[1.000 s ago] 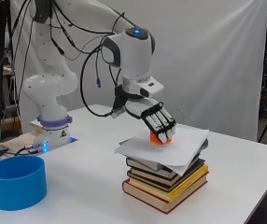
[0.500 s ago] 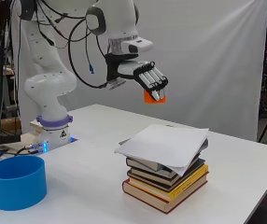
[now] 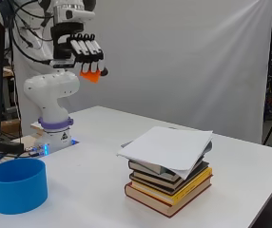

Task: Teleoperate dual arm-hand system to pick and place objects

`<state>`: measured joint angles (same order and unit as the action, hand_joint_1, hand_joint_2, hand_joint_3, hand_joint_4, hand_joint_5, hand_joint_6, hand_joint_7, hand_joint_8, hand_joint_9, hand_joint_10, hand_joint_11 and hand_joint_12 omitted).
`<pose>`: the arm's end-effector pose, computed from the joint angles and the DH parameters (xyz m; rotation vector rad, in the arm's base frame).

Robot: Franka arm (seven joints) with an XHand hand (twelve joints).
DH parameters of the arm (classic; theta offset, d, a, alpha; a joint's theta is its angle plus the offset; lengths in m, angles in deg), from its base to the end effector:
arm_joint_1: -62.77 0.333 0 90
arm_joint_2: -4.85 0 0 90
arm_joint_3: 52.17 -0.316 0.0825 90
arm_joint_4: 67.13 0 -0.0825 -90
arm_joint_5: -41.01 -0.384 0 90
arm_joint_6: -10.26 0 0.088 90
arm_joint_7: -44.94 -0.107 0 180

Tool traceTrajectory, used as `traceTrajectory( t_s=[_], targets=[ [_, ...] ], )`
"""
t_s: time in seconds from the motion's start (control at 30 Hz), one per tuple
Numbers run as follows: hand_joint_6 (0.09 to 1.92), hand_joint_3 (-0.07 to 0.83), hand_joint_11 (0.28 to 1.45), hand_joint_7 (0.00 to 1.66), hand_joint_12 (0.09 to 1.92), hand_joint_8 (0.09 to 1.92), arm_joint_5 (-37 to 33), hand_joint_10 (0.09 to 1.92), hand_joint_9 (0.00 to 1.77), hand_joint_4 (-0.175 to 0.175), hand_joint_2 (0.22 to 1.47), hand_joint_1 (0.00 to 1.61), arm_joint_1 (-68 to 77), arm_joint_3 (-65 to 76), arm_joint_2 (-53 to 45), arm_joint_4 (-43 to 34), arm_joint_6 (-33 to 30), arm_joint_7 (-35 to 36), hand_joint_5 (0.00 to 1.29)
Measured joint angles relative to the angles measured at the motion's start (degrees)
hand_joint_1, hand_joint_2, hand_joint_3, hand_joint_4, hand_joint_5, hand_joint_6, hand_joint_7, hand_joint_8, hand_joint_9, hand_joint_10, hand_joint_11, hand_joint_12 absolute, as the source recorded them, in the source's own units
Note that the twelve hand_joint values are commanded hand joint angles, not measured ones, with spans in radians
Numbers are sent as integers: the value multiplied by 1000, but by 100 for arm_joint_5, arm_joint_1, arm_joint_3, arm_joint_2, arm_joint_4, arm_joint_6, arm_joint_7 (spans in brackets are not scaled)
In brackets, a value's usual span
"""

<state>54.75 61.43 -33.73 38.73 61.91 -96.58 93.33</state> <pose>0.3612 -0.1761 0.5874 2.8624 0.8601 0.1827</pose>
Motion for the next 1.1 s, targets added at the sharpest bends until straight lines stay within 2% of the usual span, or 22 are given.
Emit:
traceTrajectory(
  t_s=[0.07, 0.2, 0.23, 0.27, 0.3, 0.37, 0.47, 0.63, 0.7, 0.8, 0.87, 0.9, 0.93, 1.03, 1.07, 1.1],
  targets=[
    [918, 0, 703, 900, 1658, 1324, 44, 1570, 996, -70, 1157, 1211, -42, 177, 75, 65, -9, -60, 928],
    [948, -1, 741, 920, 1669, 1278, 75, 1548, 1021, -44, 1152, 1208, -88, 924, -130, 47, -92, 95, 921],
    [1033, -2, 703, 879, 1622, 1177, 100, 1463, 982, -91, 1153, 1259, -102, 1122, -176, 56, -110, 101, 916],
    [1139, 0, 640, 807, 1487, 847, 141, 1388, 897, -129, 1169, 1298, -123, 1311, -205, 89, -137, 106, 859],
    [1127, -1, 632, 836, 1448, 834, 213, 1318, 924, -105, 1157, 1321, -146, 1472, -228, 149, -178, 100, 852],
    [1012, 1, 743, 949, 1563, 1081, 363, 1424, 1091, -148, 1148, 1277, -160, 1681, -279, 276, -248, 120, 858],
    [969, 1, 814, 963, 1648, 1282, 350, 1575, 1188, -173, 1160, 1245, -157, 1986, -372, 375, -439, 265, 845],
    [1008, 2, 822, 935, 1670, 1363, 241, 1633, 1198, -175, 1180, 1233, -169, 2608, -464, 855, -720, 470, 806],
    [1126, 1, 823, 896, 1666, 1290, 226, 1644, 1203, -175, 1179, 1227, -173, 2773, -489, 1043, -785, 519, 824],
    [1195, 2, 820, 870, 1662, 1269, 244, 1660, 1207, -175, 1182, 1222, -203, 2869, -487, 1261, -778, 533, 825],
    [1211, 1, 819, 962, 1662, 1402, 273, 1675, 1215, 31, 1186, 1063, -255, 2879, -457, 1380, -712, 493, 828],
    [1216, 1, 813, 989, 1658, 1450, 291, 1681, 1217, 90, 1187, 1019, -290, 2871, -419, 1425, -691, 471, 827],
    [1222, 1, 803, 1001, 1652, 1490, 307, 1687, 1216, 122, 1189, 994, -323, 2863, -382, 1478, -670, 447, 825],
    [1239, 1, 731, 1001, 1579, 1541, 354, 1676, 1181, 160, 1193, 966, -385, 2864, -348, 1593, -557, 331, 819],
    [1186, 0, 685, 964, 1498, 1501, 384, 1633, 1146, 41, 1197, 1056, -412, 2862, -330, 1605, -533, 286, 797],
    [1130, -1, 654, 944, 1426, 1451, 430, 1587, 1120, -56, 1196, 1132, -476, 2858, -278, 1646, -491, 221, 789]
  ],
)
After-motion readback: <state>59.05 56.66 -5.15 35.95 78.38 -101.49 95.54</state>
